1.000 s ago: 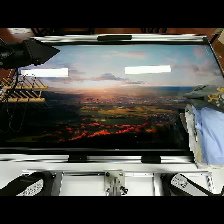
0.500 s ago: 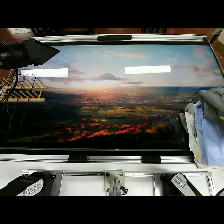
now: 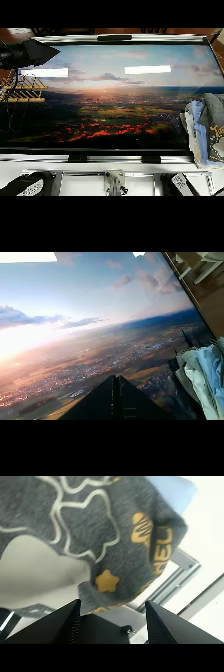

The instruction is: Fold the shirts.

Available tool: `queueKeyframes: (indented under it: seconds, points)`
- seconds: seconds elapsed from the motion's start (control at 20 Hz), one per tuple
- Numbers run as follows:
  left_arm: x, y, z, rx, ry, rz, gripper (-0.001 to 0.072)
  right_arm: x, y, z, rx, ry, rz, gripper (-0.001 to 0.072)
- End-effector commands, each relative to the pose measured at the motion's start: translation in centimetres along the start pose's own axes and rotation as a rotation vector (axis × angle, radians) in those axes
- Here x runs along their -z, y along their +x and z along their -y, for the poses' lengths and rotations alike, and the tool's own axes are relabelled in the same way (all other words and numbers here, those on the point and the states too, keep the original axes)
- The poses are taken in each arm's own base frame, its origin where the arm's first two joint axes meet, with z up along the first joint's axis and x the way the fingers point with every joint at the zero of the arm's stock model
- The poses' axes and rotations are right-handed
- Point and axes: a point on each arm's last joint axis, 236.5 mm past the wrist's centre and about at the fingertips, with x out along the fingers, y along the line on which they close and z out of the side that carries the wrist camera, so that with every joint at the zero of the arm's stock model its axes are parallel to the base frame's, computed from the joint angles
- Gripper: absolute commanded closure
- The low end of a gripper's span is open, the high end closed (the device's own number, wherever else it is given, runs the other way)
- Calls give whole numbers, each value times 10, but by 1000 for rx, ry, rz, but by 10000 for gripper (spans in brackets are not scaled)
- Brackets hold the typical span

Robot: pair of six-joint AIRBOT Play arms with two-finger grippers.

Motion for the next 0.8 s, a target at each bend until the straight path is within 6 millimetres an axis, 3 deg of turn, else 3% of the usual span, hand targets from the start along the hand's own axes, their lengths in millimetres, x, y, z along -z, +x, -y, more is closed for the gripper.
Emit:
queueKeyframes:
  seconds: [0.0, 0.15, 0.25, 0.35, 0.45, 0.55, 0.6, 0.7, 0.75]
  points:
    - [2, 1, -5, -14, 4, -8, 674, -6, -12, 26, 100, 16, 39, 178]
    - [9, 4, -25, -86, 35, -42, 675, -31, -68, 55, 183, 79, 224, 179]
    - [22, 6, -43, -146, 50, -110, 676, -65, -132, 67, 193, 114, 488, 179]
    - [36, 6, -64, -220, 59, -200, 676, -97, -206, 46, 119, 55, 783, 181]
    - [45, 6, -88, -300, 79, -285, 676, -113, -265, -12, -6, -95, 1007, 181]
    - [62, 2, -127, -438, 83, -399, 676, -108, -283, -95, -168, -278, 1065, 181]
    - [74, -2, -151, -532, 89, -470, 676, -100, -278, -138, -240, -349, 1028, 181]
    - [108, -11, -188, -707, 103, -655, 673, -68, -247, -230, -335, -521, 865, 179]
    - [120, -8, -196, -739, 87, -707, 555, -46, -224, -274, -355, -621, 762, 176]
